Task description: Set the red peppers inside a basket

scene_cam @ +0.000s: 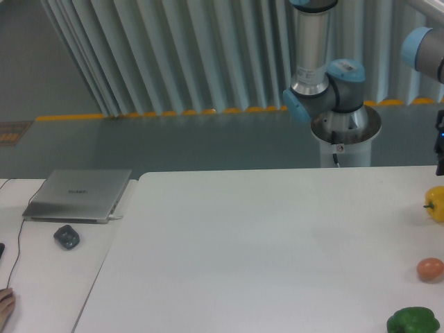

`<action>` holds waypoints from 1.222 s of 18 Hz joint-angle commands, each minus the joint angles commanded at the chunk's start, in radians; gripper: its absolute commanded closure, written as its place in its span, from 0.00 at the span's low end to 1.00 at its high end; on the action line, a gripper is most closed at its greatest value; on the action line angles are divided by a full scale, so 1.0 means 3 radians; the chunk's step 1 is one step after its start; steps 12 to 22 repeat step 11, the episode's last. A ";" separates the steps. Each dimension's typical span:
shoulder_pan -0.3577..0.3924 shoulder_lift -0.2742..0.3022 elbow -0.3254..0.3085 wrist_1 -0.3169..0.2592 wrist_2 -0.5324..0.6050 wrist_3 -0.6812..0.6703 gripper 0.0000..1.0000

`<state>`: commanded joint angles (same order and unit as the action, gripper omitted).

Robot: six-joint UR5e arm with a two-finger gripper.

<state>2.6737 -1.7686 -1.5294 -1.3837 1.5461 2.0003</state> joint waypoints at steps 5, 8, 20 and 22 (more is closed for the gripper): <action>-0.0005 -0.0015 0.0000 0.0005 0.0047 0.0000 0.00; -0.0005 -0.0015 0.0010 0.0005 0.0047 -0.0005 0.00; -0.0005 -0.0015 0.0015 0.0005 0.0047 -0.0005 0.00; -0.0005 -0.0015 0.0015 0.0005 0.0047 -0.0005 0.00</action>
